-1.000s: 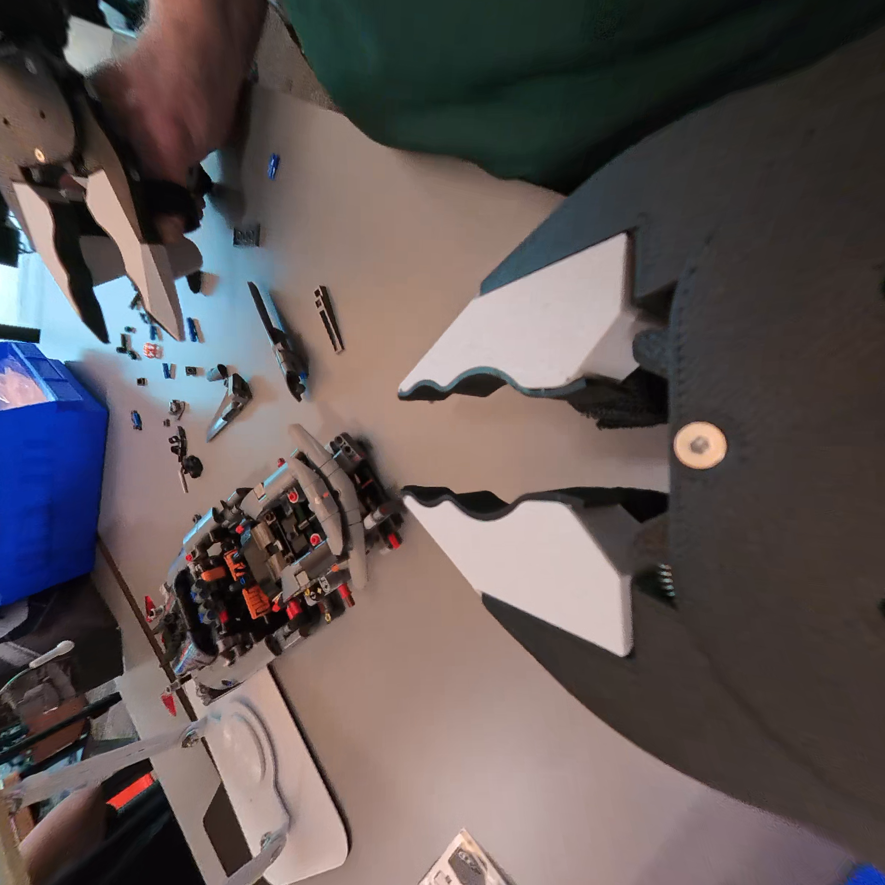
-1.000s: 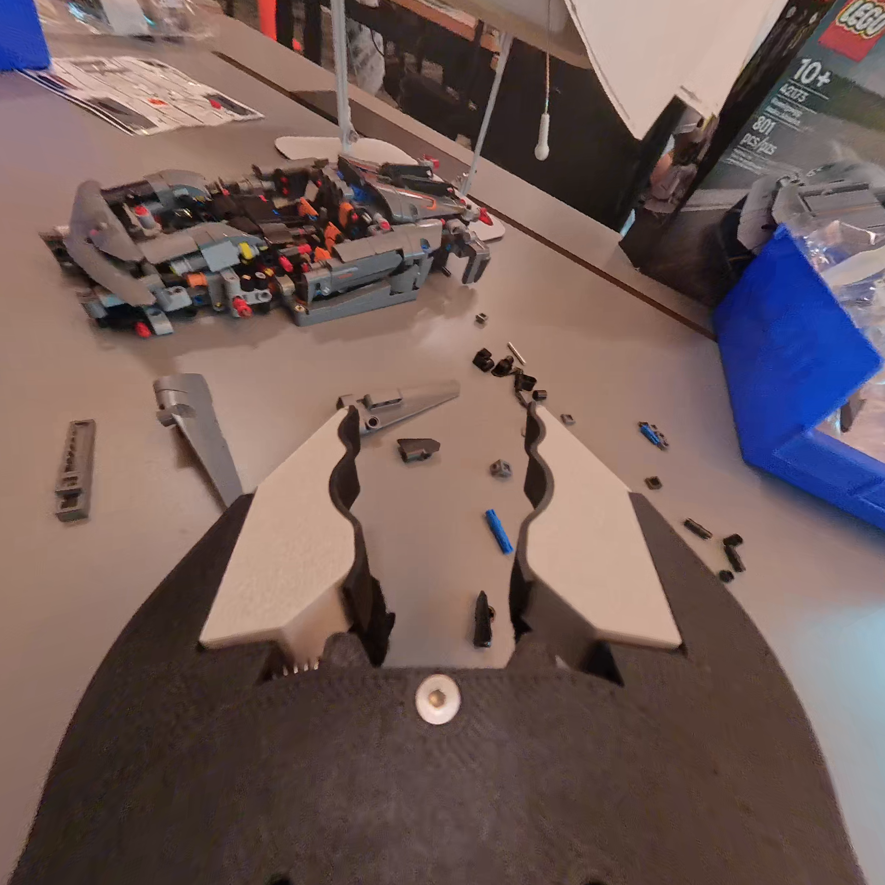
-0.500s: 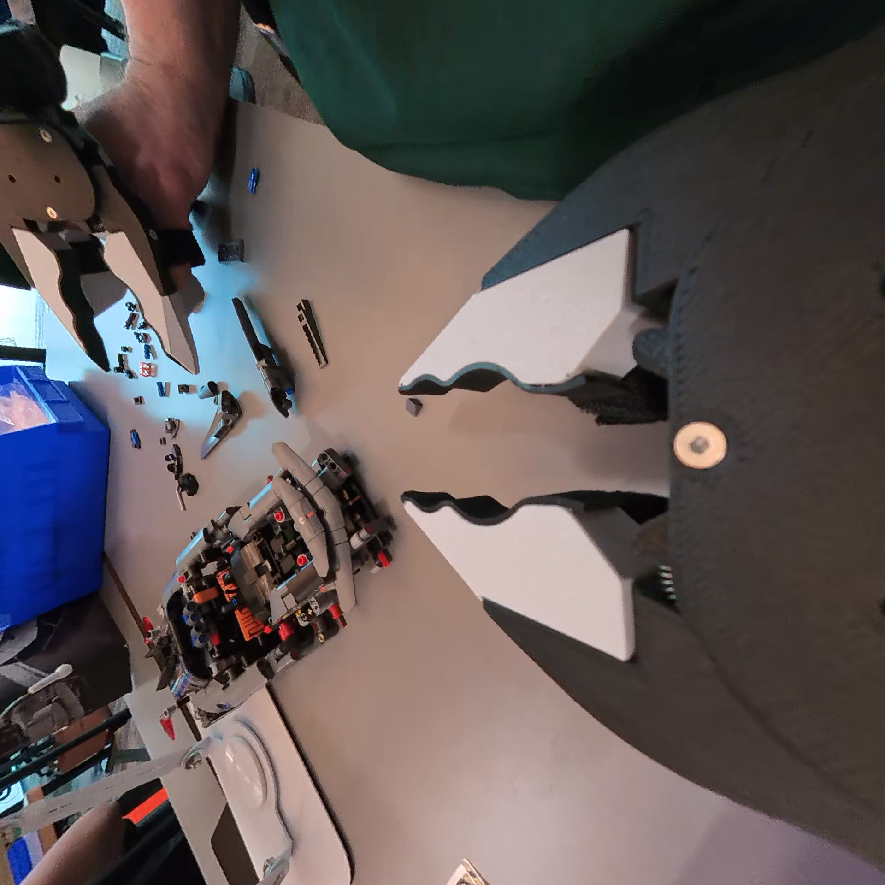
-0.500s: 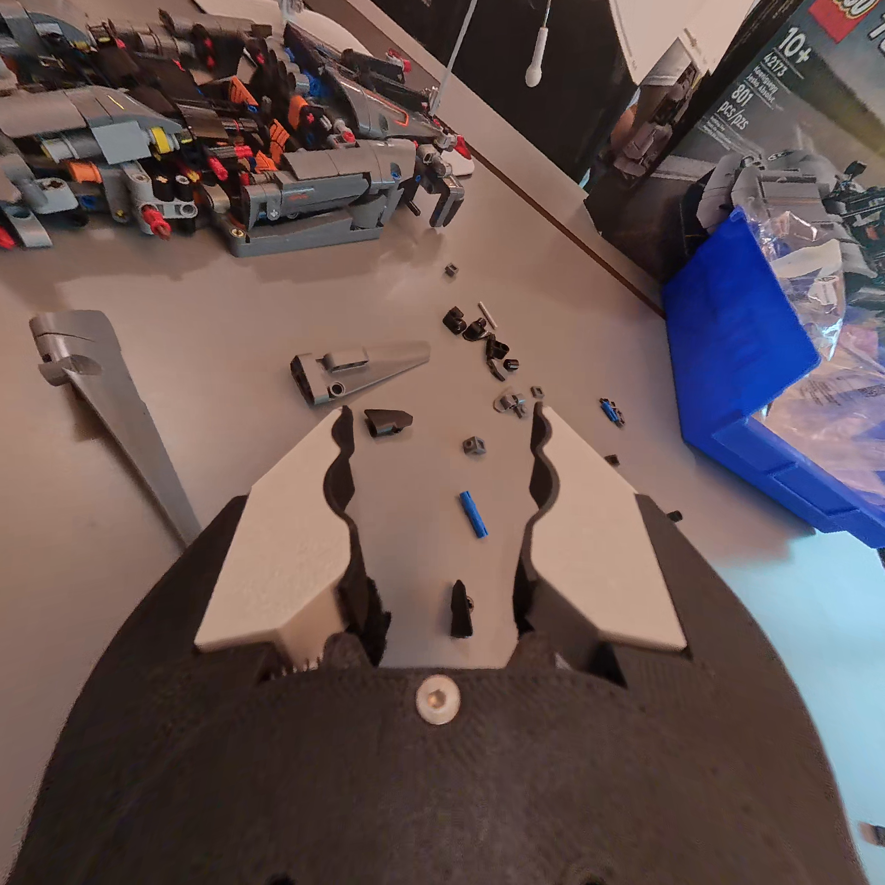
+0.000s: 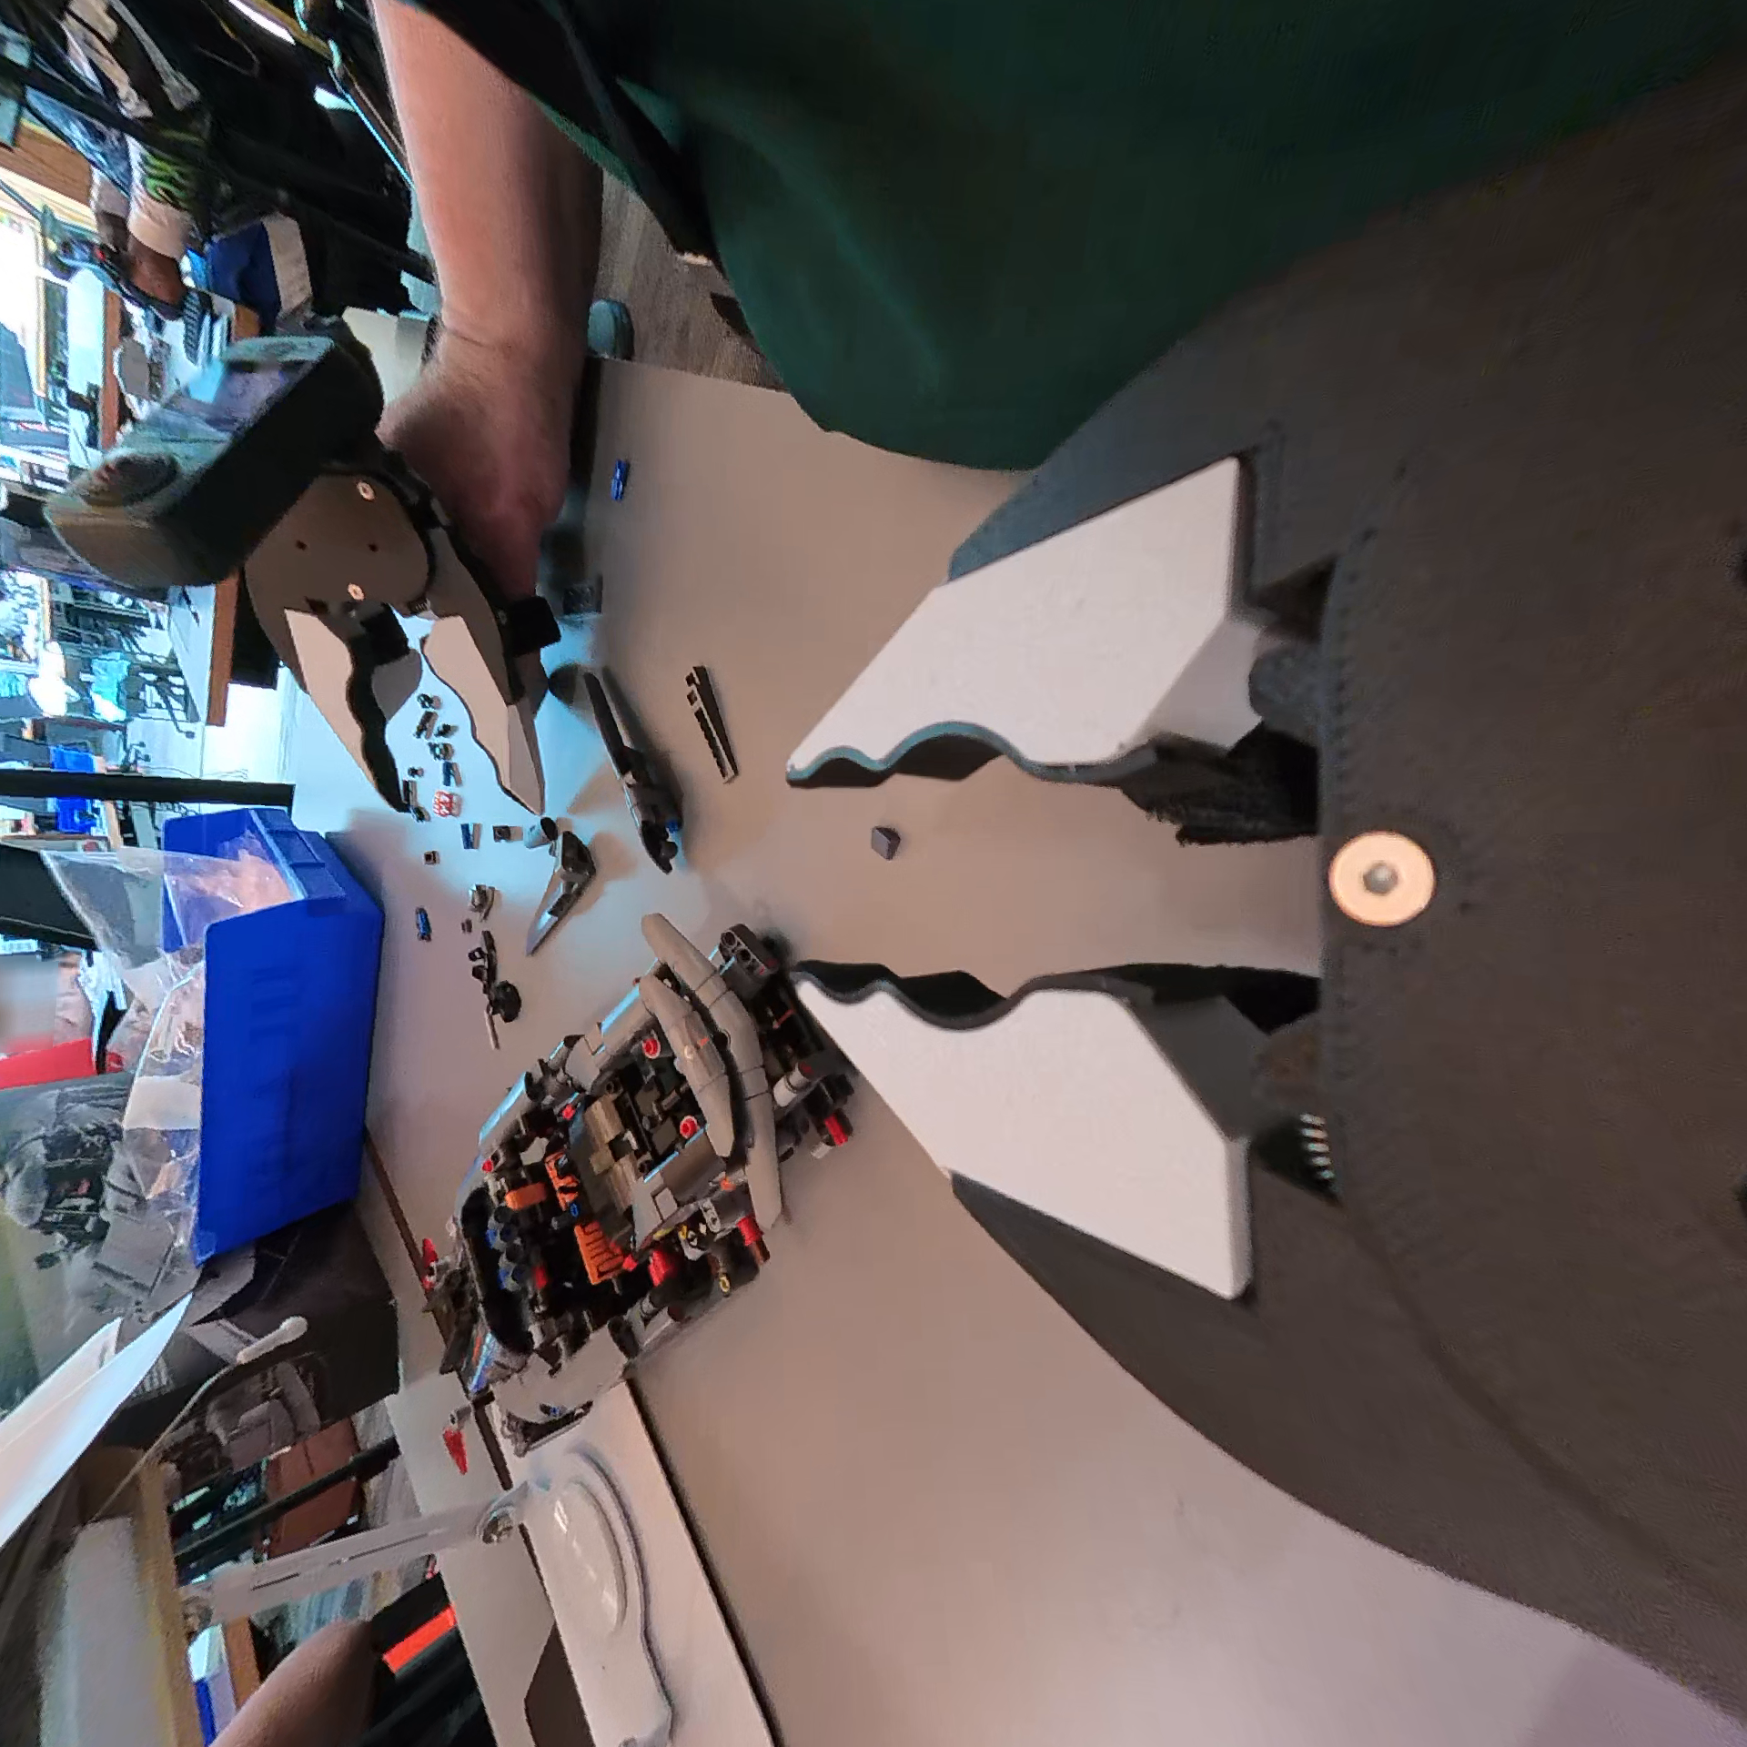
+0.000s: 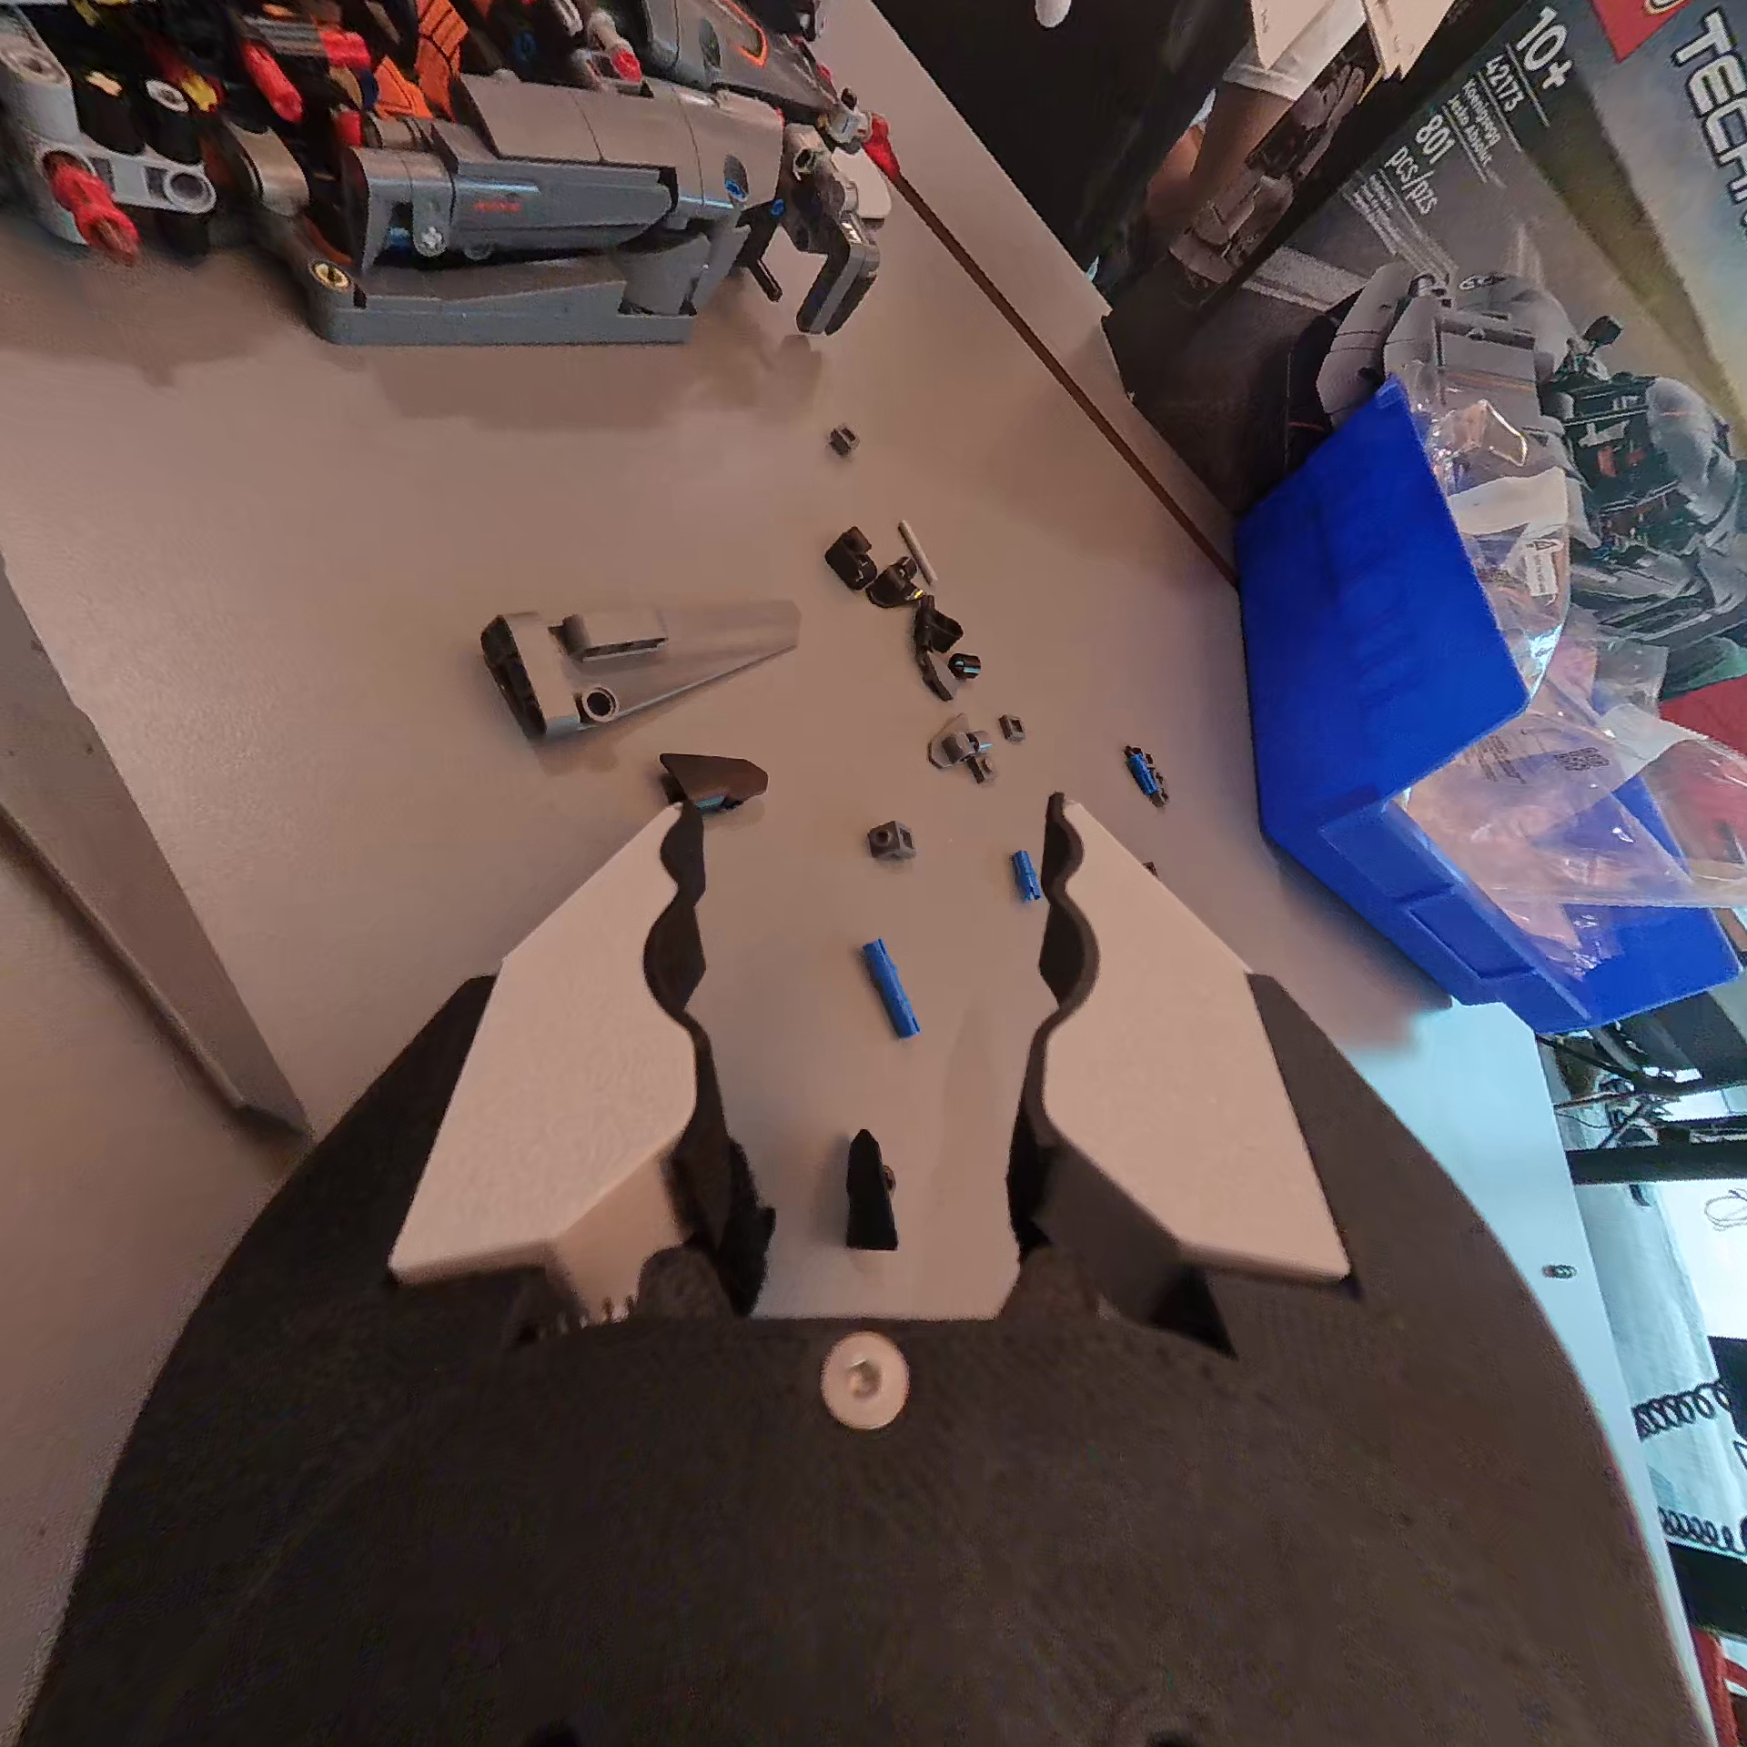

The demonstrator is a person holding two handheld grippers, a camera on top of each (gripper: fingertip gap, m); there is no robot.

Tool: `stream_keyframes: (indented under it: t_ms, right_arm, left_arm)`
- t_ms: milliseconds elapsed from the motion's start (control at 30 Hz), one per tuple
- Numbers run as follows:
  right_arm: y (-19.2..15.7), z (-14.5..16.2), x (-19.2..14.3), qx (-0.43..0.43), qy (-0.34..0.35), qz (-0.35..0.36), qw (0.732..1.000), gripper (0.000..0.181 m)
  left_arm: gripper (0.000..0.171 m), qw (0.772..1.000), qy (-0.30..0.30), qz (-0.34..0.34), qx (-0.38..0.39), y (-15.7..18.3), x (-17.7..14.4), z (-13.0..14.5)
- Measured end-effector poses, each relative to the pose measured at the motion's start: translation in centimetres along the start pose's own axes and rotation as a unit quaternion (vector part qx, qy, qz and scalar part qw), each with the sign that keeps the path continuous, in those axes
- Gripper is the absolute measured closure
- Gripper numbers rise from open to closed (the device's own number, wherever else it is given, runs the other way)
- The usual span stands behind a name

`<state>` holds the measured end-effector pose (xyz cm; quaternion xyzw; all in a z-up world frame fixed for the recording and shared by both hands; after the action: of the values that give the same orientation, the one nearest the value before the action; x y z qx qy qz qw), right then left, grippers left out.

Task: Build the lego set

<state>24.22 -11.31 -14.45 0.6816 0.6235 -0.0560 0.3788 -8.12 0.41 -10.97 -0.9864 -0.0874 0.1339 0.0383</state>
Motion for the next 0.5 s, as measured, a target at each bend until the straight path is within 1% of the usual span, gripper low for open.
stream_keyframes:
  t_ms: [267,367,500]
  right_arm:
    - [0.27,0.24,0.05,0.003,-0.011,0.015,1.000,0.115]
    - [0.28,0.24,0.08,0.001,-0.011,0.018,1.000,0.115]
    - [0.28,0.32,0.19,-0.006,-0.018,0.026,0.999,0.123]
  left_arm:
    - [0.137,0.999,0.032,0.005,-0.001,0.07,-0.55,-0.27]
    - [0.137,0.999,0.033,0.009,0.002,0.18,-0.52,-0.27]
    - [0.137,0.999,0.035,0.009,0.003,0.21,-0.51,-0.28]
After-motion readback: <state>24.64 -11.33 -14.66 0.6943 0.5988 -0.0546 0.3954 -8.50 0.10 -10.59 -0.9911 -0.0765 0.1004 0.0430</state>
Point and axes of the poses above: each gripper's, where its closed fingertips meet, x out along the fingers, z out of its underside, y = z × x across the jaws, the point moved 8 cm from there along -x, back along the fingers, and after that the axes turned 15 degrees about -z, right-handed, at the moved point
